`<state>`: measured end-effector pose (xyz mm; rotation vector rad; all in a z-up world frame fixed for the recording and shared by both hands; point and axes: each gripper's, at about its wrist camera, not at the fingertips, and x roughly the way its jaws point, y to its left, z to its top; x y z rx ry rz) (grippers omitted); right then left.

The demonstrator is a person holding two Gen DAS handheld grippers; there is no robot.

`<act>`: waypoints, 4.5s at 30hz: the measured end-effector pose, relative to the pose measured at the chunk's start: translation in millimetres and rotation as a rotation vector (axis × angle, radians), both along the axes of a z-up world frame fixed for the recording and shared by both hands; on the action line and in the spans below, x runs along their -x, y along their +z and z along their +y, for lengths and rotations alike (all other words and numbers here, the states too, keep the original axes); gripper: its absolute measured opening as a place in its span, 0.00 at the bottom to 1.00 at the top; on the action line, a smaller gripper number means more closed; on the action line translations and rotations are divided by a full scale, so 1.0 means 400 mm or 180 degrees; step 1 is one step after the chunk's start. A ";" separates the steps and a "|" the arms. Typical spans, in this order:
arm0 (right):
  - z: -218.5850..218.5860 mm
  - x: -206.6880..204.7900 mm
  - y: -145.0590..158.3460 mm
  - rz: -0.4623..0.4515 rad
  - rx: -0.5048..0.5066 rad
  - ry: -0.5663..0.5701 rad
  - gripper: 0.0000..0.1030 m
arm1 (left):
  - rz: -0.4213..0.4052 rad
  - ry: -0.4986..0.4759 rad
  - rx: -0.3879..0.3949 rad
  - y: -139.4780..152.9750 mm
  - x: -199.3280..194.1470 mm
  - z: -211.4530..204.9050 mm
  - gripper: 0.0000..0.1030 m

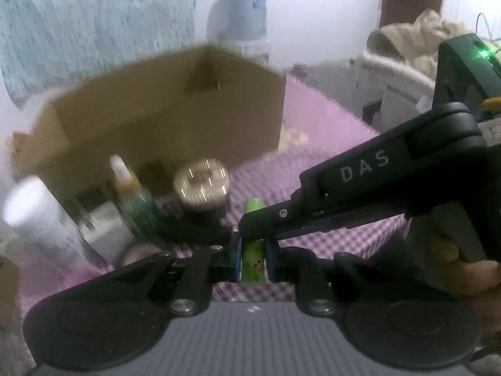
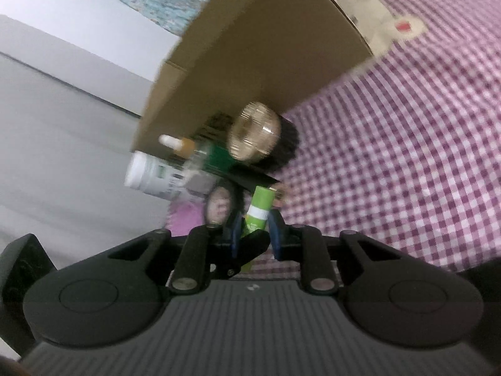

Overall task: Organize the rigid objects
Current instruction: 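Carry the green glue stick with the right tool and release it in the box, then return the right tool and grasp the black cylindrical case, then carry the black cylindrical case with the right tool and drop it in the box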

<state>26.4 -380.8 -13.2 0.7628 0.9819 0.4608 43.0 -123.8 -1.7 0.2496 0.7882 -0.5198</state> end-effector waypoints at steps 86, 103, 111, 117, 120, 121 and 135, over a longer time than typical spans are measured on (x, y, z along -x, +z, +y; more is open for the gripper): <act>0.068 -0.183 -0.049 -0.0014 0.0721 0.0758 0.28 | 0.0804 0.0480 0.0705 -0.071 -0.107 0.173 0.35; 0.058 -0.109 -0.089 0.0288 0.0410 0.0828 0.17 | 0.0976 0.0331 0.0710 -0.094 -0.079 0.178 0.34; 0.047 -0.030 -0.091 0.0473 0.0315 0.0864 0.20 | 0.0890 0.0178 0.0569 -0.085 -0.009 0.174 0.35; -0.003 -0.041 -0.069 0.0404 0.0228 0.0634 0.20 | 0.0864 0.0207 0.0577 -0.076 -0.030 0.183 0.40; -0.007 -0.065 -0.075 0.0421 0.0219 0.0551 0.20 | 0.0916 0.0195 0.0591 -0.085 -0.051 0.175 0.41; -0.007 -0.072 -0.081 0.0445 0.0204 0.0537 0.21 | 0.0925 0.0192 0.0610 -0.089 -0.057 0.173 0.42; 0.015 -0.101 -0.144 0.0619 -0.0261 0.0557 0.25 | 0.1001 0.0268 0.0791 -0.096 -0.087 0.182 0.40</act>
